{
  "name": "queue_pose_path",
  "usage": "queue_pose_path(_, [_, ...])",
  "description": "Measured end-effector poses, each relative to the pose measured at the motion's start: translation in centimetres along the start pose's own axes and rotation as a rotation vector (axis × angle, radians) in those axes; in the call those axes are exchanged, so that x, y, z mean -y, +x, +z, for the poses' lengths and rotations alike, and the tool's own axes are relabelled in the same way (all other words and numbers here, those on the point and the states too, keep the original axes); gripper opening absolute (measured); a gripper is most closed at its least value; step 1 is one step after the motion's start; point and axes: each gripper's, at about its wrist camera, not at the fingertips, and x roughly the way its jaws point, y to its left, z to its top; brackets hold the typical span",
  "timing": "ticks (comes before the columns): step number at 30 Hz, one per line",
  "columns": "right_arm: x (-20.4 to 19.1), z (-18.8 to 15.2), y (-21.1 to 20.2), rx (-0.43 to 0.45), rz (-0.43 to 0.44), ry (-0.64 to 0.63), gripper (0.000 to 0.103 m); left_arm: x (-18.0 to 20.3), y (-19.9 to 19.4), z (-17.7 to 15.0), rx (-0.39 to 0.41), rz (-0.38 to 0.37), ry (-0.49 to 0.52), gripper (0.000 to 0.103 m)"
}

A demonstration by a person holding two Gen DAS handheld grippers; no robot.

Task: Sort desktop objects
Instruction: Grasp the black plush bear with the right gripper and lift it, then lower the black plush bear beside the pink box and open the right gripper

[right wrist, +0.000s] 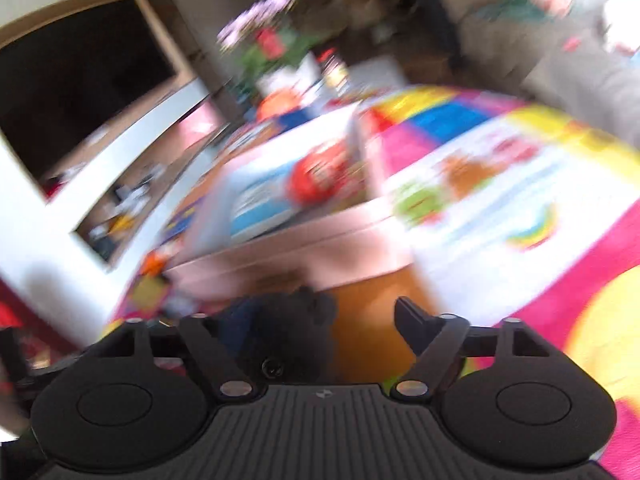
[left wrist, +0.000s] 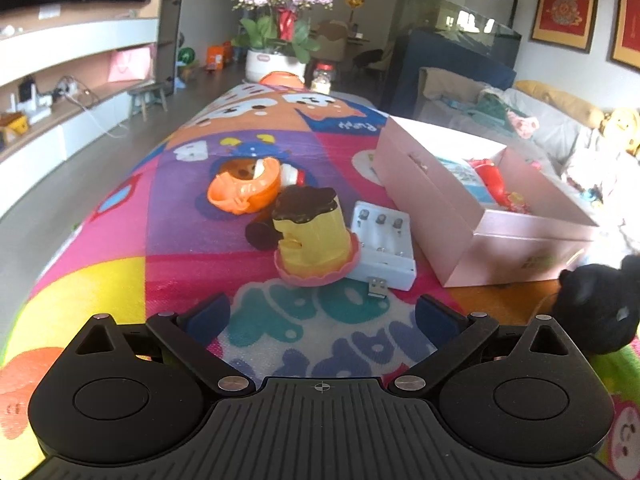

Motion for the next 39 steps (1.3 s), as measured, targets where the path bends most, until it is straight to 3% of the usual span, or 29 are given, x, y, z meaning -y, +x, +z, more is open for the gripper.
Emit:
queue_pose_path(2, [0.3, -0.5, -0.8, 0.053, -0.067, -0.032, 0.085, 0.4, 0.0, 0.0, -0.003, 0.027, 0.018, 0.102])
queue_pose_path(6, [1.4, -2.0, -2.2, 0.116, -0.076, -0.022, 0.098, 1.4, 0.0, 0.3, -0.008, 0.053, 0.080, 0.102])
queue_pose_path(9, [1.7, -3.3, -2.7, 0.168, -0.119, -0.035, 0.101, 2.5, 0.4, 0.8, -0.014, 0.015, 0.117, 0.102])
queue_pose_path(14, [2.4, -5.3, -2.4, 0.136, -0.079, -0.029, 0.103, 4.3, 2.6, 1.7, -0.047, -0.053, 0.171, 0.100])
queue_pose_path(15, [2.3, -5.4, -2.4, 0.134, -0.084, -0.036, 0.103, 4.6, 3.1, 1.9, -0.045, -0.037, 0.188, 0.095])
queue_pose_path(17, [2.1, -5.6, -2.3, 0.143, -0.077, -0.055, 0.103, 4.8, 4.3, 2.3, -0.046, -0.004, 0.220, 0.065])
queue_pose_path(19, [1.9, -5.7, -1.8, 0.124, -0.073, -0.063, 0.103, 4.6, 5.0, 2.9, -0.058, -0.009, 0.208, 0.055])
queue_pose_path(26, [2.1, -5.4, -1.1, 0.082, -0.054, -0.054, 0.103, 5.8, 2.2, 1.3, -0.052, -0.013, 0.298, 0.053])
queue_pose_path(31, [0.2, -2.6, -0.7, 0.103, -0.085, -0.208, 0.103, 6.1, -2.1, -1.7, -0.095, -0.145, 0.309, 0.055])
queue_pose_path(33, [-0.8, -0.9, -0.1, 0.110, -0.065, -0.263, 0.103, 6.3, -3.0, -2.7, -0.114, -0.207, 0.306, 0.061])
queue_pose_path(35, [-1.6, 0.6, 1.2, 0.108, -0.049, -0.293, 0.103, 6.4, -3.6, -3.5, -0.119, -0.232, 0.305, 0.072])
queue_pose_path(36, [-1.8, 1.3, 2.2, 0.102, -0.059, -0.295, 0.103, 6.5, -3.8, -3.7, -0.120, -0.240, 0.299, 0.072])
queue_pose_path(39, [-1.9, 3.0, 5.4, 0.045, -0.027, -0.216, 0.103, 6.3, -4.0, -3.9, -0.113, -0.242, 0.279, 0.076])
